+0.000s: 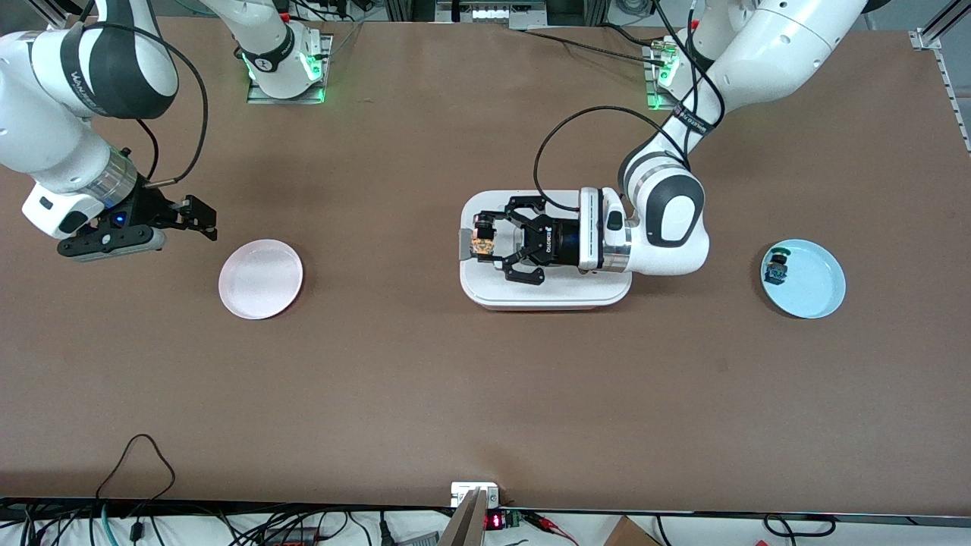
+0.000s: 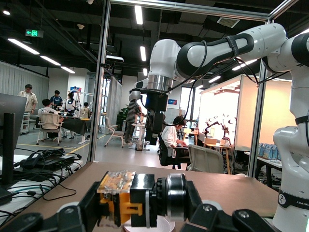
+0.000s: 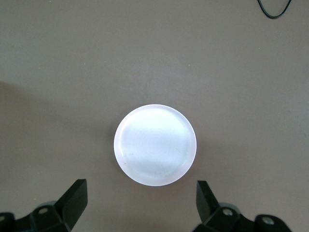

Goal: Transfer orange switch to right arm and place
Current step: 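Hold the switch with the left gripper while the right gripper approaches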

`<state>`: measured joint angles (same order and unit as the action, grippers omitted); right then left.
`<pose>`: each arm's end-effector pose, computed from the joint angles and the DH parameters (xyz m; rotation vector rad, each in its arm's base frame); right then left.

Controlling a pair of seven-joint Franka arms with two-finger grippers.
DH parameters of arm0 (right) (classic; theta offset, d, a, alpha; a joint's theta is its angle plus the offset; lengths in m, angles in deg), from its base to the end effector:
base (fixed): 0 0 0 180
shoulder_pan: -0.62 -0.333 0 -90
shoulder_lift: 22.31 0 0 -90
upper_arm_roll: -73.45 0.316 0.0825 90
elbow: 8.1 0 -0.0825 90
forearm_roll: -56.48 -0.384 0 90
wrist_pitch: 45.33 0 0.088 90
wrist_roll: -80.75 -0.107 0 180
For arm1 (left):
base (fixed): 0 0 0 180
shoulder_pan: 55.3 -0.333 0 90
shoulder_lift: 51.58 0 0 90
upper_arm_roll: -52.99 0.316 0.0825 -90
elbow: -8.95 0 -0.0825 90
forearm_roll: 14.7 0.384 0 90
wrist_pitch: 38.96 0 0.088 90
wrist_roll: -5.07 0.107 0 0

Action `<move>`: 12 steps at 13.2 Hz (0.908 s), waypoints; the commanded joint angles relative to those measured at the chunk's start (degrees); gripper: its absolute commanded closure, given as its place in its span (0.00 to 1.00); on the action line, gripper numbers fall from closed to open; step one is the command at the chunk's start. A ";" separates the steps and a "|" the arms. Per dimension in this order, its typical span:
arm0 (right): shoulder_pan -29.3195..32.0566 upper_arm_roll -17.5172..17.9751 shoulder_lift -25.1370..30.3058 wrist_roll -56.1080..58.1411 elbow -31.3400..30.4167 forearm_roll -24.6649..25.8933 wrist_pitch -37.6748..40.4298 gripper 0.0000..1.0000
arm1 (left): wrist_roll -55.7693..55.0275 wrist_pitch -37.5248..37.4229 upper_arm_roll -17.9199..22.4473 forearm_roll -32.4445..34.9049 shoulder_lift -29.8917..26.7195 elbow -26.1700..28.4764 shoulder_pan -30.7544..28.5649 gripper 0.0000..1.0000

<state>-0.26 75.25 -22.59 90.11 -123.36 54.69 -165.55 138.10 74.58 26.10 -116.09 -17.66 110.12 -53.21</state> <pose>0.5619 0.0278 0.4580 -3.1011 -0.3041 -0.1296 0.5811 -0.3472 0.3085 1.1796 -1.0656 1.1729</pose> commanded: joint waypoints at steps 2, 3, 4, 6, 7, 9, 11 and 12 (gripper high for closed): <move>0.00 0.39 1.51 2.58 -1.11 -1.36 0.68 0.00 | 2.85 0.63 -0.61 -2.14 -0.96 1.49 -0.50 0.96; 0.09 0.31 1.60 4.16 -1.02 -3.89 1.56 0.00 | 2.85 0.63 -0.61 -2.14 -0.96 1.49 -0.42 0.96; 0.09 0.31 1.69 6.70 -0.85 -10.27 3.40 0.00 | 2.85 0.72 -0.61 -2.14 -0.88 1.40 -0.42 0.96; 0.53 -0.13 1.34 14.06 -0.93 -24.16 7.00 0.00 | 2.85 0.81 -0.53 -2.14 -0.88 1.31 -0.24 0.96; 1.05 -0.39 0.99 18.98 -0.85 -30.57 9.63 0.00 | 2.85 0.81 -0.52 -2.14 -0.70 1.31 -0.24 0.96; 3.16 -0.40 -0.68 24.81 -0.76 -45.51 17.87 0.00 | 2.85 0.81 -0.61 -2.14 -0.52 1.14 -0.15 0.96; 5.18 -0.40 -4.10 31.21 -0.84 -56.51 25.35 0.00 | 2.84 0.81 -0.53 -2.41 -0.52 1.14 -0.15 0.95; 6.32 -0.48 -6.99 34.29 -0.76 -61.87 28.87 0.00 | 2.85 0.81 -0.61 -2.41 -0.52 1.14 -0.15 0.95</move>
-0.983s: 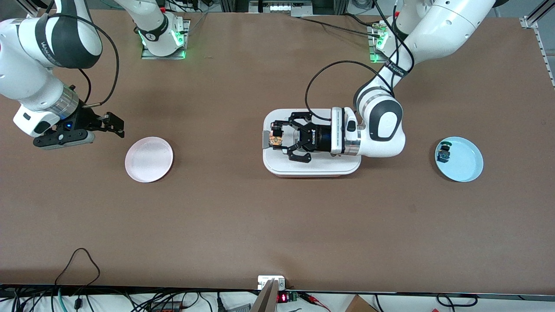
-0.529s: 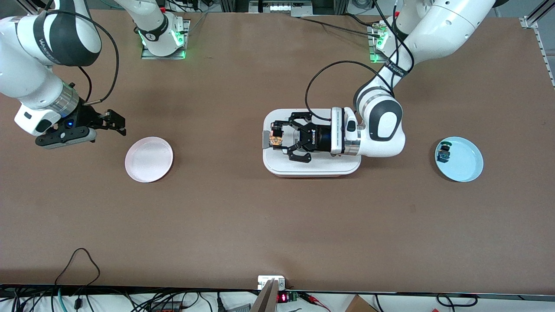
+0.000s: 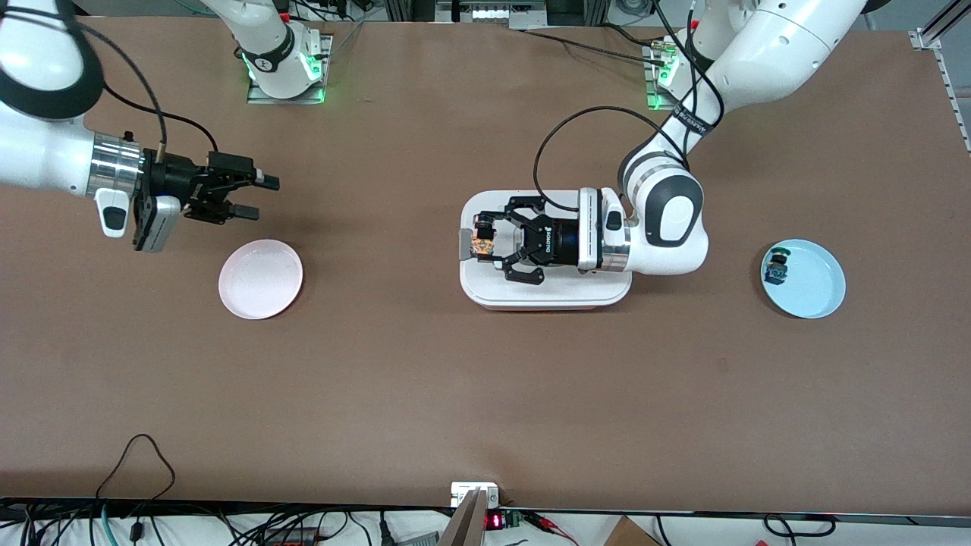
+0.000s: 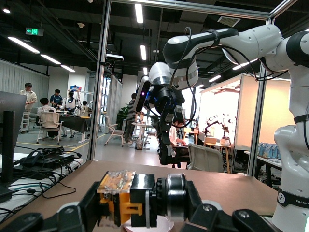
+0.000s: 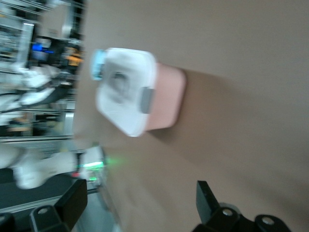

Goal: Transfer orange switch to right arm and place
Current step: 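Hold the switch with the left gripper while the right gripper approaches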

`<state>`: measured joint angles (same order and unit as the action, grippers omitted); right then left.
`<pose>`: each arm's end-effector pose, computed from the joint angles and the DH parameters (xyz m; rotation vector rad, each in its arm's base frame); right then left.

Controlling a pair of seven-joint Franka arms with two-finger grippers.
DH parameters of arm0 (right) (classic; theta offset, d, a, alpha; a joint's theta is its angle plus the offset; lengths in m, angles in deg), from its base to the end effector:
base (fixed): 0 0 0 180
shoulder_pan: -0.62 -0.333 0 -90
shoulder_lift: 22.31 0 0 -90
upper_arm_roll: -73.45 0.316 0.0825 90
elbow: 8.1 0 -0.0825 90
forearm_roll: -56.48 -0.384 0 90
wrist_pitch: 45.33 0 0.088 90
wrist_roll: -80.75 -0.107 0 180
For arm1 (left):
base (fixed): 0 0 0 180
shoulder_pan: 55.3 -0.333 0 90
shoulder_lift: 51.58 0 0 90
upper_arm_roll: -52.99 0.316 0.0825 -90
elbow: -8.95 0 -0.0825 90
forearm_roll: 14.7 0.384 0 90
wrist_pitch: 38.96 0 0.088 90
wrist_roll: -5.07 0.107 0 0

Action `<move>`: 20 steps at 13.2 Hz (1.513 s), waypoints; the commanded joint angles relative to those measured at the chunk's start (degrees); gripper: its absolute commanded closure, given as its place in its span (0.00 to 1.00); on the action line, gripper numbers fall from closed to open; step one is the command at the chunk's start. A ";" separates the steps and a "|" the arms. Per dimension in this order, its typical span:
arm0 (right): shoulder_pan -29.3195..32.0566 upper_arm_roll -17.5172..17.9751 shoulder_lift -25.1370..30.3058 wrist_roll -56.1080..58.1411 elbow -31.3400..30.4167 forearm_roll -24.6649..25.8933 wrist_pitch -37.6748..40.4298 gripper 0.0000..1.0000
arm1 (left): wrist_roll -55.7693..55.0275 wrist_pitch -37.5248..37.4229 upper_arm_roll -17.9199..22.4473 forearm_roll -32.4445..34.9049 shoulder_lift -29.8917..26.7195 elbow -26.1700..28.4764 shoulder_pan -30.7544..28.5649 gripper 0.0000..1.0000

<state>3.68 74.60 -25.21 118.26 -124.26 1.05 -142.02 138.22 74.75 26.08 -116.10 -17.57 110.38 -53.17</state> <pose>0.5373 0.0611 0.4340 -2.1279 -0.3168 0.0301 0.5796 -0.3475 0.3055 1.1844 -1.0654 1.1688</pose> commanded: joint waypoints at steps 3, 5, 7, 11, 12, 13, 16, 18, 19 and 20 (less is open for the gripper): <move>4.24 0.17 -11.24 9.25 0.22 -20.73 16.59 0.00 | 2.72 0.63 -0.59 -2.40 -0.62 0.87 -0.20 0.95; 4.24 0.26 -11.78 8.90 0.22 -23.48 17.85 0.00 | 2.72 0.63 -0.59 -2.40 -0.62 0.87 -0.20 0.95; 3.89 0.35 -12.05 7.76 0.14 -24.89 17.94 0.00 | 2.72 0.63 -0.59 -2.49 -0.62 0.87 -0.20 0.95; 1.70 0.87 -12.40 -0.23 -0.21 -29.01 15.84 0.00 | 2.55 0.72 -0.59 -2.57 -0.62 0.70 0.33 0.95; 0.30 0.96 -12.40 -0.24 -0.30 -30.16 13.66 0.00 | 2.55 0.72 -0.59 -3.10 -0.62 0.70 0.42 0.95; -1.98 0.96 -12.66 -0.24 -0.39 -32.26 10.76 0.00 | 2.55 0.72 -0.59 -3.27 -0.62 0.70 0.42 0.95; -9.88 0.96 -13.19 -0.33 -0.39 -39.89 0.84 0.00 | 2.55 0.64 -0.59 -4.07 -0.62 0.61 0.42 0.95; -14.90 0.96 -13.19 -1.72 -0.30 -45.60 -4.88 0.00 | 2.63 0.72 -0.59 -4.07 -0.71 0.61 0.42 0.95; -17.44 0.96 -13.19 -2.17 0.13 -48.07 -8.13 0.00 | 2.63 0.72 -0.59 -4.07 -0.62 0.61 0.42 0.95; -19.64 0.96 -13.19 -2.26 0.48 -50.36 -11.21 0.00 | 2.63 0.72 -0.51 -4.07 -0.62 0.61 0.42 0.95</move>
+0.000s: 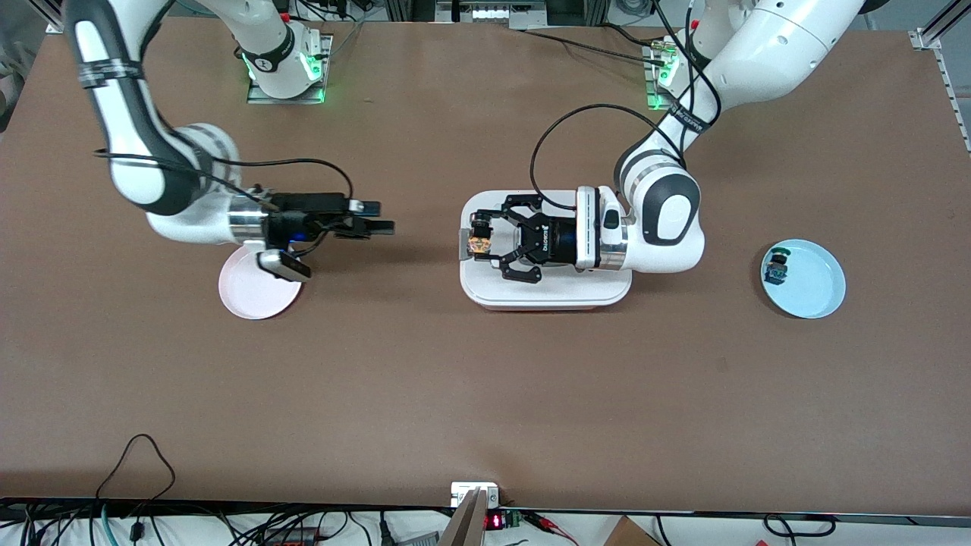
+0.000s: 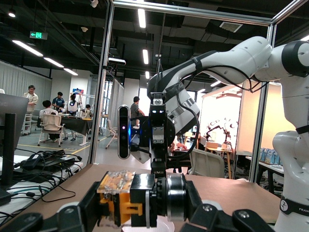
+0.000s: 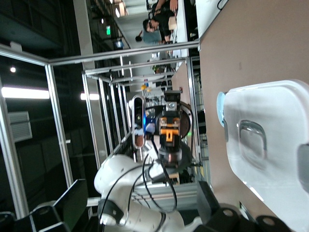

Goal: Transfer orange switch to right arm and place
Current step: 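Close the right gripper on the orange switch beside the left gripper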

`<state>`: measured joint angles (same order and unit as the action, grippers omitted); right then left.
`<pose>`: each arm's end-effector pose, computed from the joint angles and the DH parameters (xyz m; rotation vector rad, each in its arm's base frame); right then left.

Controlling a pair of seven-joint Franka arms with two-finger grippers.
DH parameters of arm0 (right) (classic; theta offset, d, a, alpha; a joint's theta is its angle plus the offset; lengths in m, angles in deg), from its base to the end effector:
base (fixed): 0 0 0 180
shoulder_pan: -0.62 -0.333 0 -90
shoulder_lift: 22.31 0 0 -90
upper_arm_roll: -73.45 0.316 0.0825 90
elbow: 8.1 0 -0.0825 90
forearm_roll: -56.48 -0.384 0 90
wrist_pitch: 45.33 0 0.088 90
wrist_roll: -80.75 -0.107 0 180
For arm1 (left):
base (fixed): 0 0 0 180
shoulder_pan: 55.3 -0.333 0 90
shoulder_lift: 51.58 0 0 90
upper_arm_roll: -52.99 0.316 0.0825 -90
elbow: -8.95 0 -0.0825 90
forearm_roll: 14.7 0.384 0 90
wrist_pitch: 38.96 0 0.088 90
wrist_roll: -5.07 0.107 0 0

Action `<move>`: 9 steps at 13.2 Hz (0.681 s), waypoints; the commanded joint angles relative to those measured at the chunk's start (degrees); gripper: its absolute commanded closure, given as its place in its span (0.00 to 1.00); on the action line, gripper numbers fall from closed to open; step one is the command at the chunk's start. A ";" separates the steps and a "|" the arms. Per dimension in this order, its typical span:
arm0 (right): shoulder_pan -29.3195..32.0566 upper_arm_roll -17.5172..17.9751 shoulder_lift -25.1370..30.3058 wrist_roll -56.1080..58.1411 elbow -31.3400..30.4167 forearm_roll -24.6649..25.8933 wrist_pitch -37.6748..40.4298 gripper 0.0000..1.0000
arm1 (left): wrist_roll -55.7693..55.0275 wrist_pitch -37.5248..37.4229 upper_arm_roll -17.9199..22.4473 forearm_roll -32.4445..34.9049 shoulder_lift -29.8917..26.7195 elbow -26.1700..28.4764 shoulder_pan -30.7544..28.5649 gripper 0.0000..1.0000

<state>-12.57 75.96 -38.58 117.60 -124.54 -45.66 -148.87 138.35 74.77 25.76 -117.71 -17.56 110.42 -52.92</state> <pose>0.5551 0.2394 0.3524 -1.5621 0.1358 0.0677 0.5776 -0.3526 0.3072 1.1813 -1.0384 1.1757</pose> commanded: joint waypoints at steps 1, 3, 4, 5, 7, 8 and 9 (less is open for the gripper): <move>-4.99 -0.48 0.19 -1.61 1.38 -5.85 -5.95 0.00 | 2.59 0.71 -0.19 -2.45 -0.63 0.58 0.26 0.95; -6.75 -0.40 -0.86 -1.52 2.43 -8.15 -7.81 0.00 | 2.59 0.71 -0.19 -2.45 -0.63 0.67 0.26 0.95; -8.15 -0.40 -1.13 -1.52 3.05 -8.68 -9.73 0.00 | 2.59 0.71 -0.19 -2.45 -0.63 0.67 0.26 0.95; -9.47 -0.40 -1.22 -1.52 3.84 -9.91 -11.93 0.00 | 2.59 0.71 -0.19 -2.45 -0.63 0.67 0.35 0.95; -11.85 -0.40 -2.44 -0.73 5.16 -12.19 -14.66 0.00 | 2.51 0.62 -0.19 -2.45 -0.63 0.84 0.00 0.95; -12.90 -0.40 -2.71 -0.64 6.04 -12.73 -16.24 0.00 | 2.25 0.62 -0.19 -2.45 -0.71 0.84 0.09 0.95; -13.96 -0.40 -2.80 -0.73 6.74 -12.82 -18.34 0.00 | 1.98 0.62 -0.27 -2.45 -0.80 0.75 0.09 0.95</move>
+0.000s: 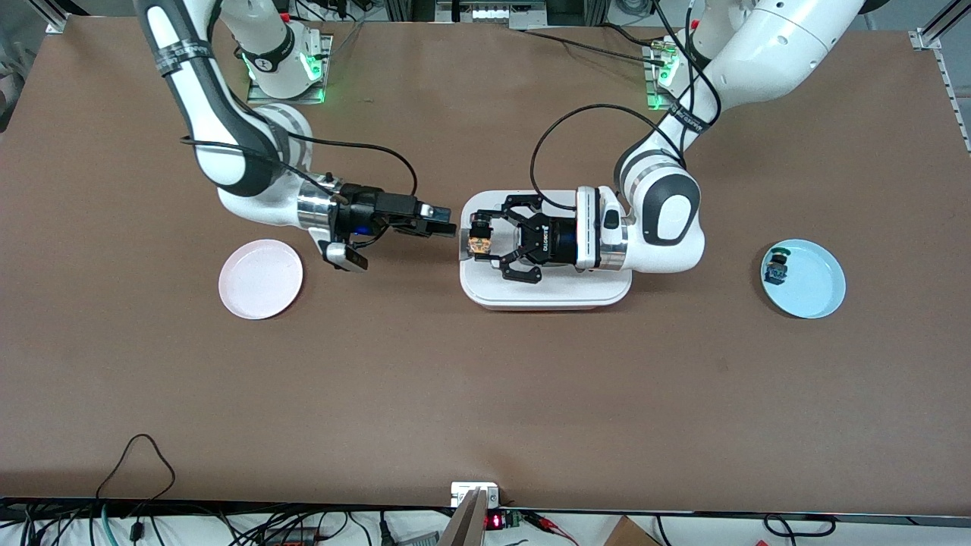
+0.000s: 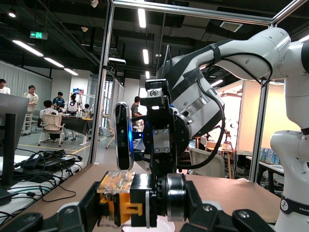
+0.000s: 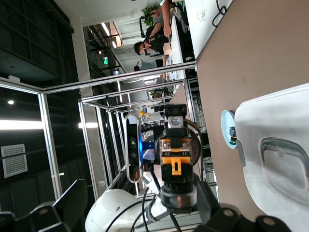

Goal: Transfer orange switch to right arm and place
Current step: 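Close the right gripper on the orange switch beside the left gripper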

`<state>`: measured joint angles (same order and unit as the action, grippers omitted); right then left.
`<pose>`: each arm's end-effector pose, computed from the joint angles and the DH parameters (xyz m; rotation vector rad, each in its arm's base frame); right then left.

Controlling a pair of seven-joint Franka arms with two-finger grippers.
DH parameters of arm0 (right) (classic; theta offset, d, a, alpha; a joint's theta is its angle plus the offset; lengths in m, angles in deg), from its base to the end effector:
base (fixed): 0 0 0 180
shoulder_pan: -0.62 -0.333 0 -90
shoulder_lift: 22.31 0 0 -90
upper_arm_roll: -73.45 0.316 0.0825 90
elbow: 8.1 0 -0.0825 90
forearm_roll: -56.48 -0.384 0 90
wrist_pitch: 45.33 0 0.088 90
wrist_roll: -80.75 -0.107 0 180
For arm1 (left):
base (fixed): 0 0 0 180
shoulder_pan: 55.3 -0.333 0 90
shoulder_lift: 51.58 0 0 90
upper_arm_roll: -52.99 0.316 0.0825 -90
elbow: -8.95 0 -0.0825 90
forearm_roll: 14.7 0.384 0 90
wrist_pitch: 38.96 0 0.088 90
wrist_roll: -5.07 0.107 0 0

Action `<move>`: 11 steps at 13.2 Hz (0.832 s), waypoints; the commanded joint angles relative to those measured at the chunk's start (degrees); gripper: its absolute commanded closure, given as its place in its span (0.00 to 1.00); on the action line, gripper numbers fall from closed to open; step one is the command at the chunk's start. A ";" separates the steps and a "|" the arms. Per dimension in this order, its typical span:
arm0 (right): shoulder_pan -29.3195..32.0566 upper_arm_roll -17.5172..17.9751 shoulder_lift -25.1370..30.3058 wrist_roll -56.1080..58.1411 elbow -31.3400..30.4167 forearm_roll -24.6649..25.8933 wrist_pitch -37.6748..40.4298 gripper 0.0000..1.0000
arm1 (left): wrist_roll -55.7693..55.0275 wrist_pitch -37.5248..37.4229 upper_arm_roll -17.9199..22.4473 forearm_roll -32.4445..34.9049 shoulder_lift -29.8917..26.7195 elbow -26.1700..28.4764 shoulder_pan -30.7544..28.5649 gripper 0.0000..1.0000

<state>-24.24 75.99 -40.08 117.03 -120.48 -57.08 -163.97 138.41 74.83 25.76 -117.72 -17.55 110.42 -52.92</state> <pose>0.5413 0.3321 0.3580 -1.5794 0.2603 0.0076 0.5777 -0.3526 0.3070 1.1821 -1.0390 1.1766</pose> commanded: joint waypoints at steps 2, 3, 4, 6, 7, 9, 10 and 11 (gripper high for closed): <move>-3.70 -0.43 -2.27 -0.06 3.91 -2.45 -4.67 0.00 | 2.00 0.56 -0.28 -2.53 -0.81 0.66 0.09 0.95; -4.14 -0.43 -2.88 -0.06 4.01 -2.89 -4.84 0.02 | 1.92 0.65 -0.28 -2.53 -0.73 0.75 0.09 0.95; -4.32 -0.51 -3.06 0.02 4.44 -3.15 -4.93 0.04 | 1.92 0.56 -0.19 -2.45 -0.73 0.75 0.09 0.95; -4.41 -0.43 -3.15 0.02 4.71 -3.15 -5.55 0.09 | 1.92 0.56 -0.19 -2.45 -0.90 0.84 -0.09 0.95; -4.32 -0.43 -3.24 0.02 4.89 -3.15 -5.55 0.14 | 1.92 0.56 -0.19 -2.45 -0.90 0.75 -0.09 0.95; -4.32 -0.51 -3.24 0.72 4.89 -3.15 -5.55 0.33 | 1.83 0.56 -0.28 -2.53 -0.81 0.66 0.09 0.95; -4.32 -0.51 -3.24 1.51 4.89 -3.15 -5.55 0.48 | 1.92 0.56 -0.19 -2.53 -0.81 0.66 0.00 0.95; -4.24 -0.43 -3.24 1.60 4.89 -3.07 -5.55 0.63 | 1.92 0.56 -0.28 -2.53 -0.81 0.75 0.09 0.95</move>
<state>-27.95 75.79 -43.09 117.60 -116.83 -59.14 -169.11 138.41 74.77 25.75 -118.67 -17.62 110.19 -52.98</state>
